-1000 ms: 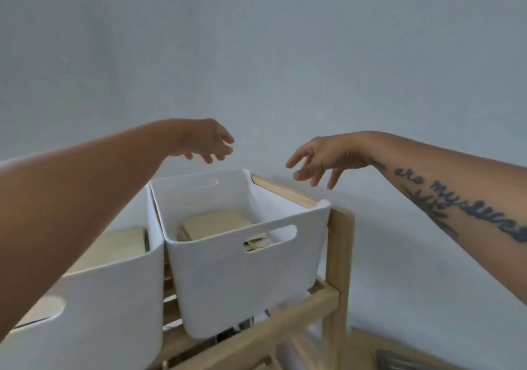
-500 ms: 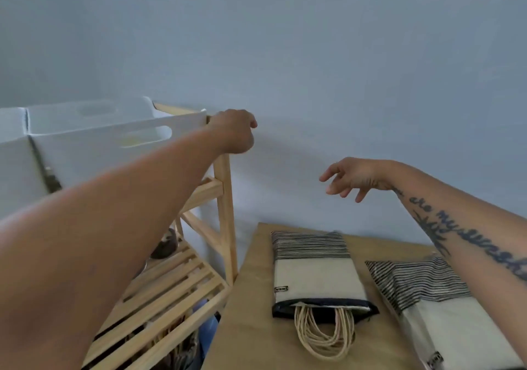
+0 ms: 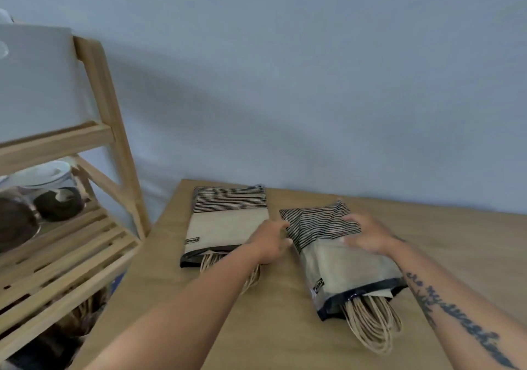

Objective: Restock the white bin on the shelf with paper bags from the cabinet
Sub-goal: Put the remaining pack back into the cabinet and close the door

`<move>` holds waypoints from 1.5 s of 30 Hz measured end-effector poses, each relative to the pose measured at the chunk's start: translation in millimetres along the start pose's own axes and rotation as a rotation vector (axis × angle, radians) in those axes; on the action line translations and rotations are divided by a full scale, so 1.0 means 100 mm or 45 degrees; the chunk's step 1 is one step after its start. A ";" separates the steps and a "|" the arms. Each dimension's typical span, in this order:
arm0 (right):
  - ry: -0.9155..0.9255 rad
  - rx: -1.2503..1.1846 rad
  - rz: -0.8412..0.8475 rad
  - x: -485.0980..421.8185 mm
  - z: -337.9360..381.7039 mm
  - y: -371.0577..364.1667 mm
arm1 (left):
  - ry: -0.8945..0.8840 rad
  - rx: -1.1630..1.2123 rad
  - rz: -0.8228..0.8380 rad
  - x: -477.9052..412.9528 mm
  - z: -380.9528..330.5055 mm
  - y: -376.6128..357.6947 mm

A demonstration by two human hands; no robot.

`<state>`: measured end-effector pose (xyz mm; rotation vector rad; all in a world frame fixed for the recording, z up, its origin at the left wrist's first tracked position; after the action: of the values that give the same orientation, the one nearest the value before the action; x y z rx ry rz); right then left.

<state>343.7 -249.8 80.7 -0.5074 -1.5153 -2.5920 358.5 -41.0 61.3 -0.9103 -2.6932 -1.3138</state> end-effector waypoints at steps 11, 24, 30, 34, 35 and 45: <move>0.015 -0.693 -0.003 0.09 -0.75 -0.43 | 0.225 0.592 -0.048 -0.11 -0.09 -0.93; -0.120 -0.585 -0.182 0.22 -0.75 -0.46 | 0.171 1.047 -0.026 -0.01 -0.14 -1.06; -0.099 -0.466 -0.156 0.32 -0.69 -0.52 | 0.074 1.261 0.019 0.05 -0.17 -1.02; -0.095 -0.745 -0.115 0.34 -0.66 -0.57 | 0.173 1.498 0.103 0.04 -0.12 -0.97; -0.098 -0.796 -0.108 0.35 -0.62 -0.55 | 0.190 1.539 0.138 0.04 -0.12 -0.95; 0.021 -1.045 -0.151 0.30 -0.01 -0.01 | 0.054 1.419 0.030 -0.01 -0.21 -0.16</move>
<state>314.9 -247.8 89.7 -0.4473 -0.4110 -3.2189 345.9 -64.3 63.5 -0.6929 -2.6789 0.2626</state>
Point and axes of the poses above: each hand's wrist, its own x-axis away from the middle knuckle, its own y-axis out of the back of the hand, z = x × y, the point moved 9 cm from there along -x, towards the middle knuckle, and after that the axes turned 6 degrees about z, right-handed, at the moved point
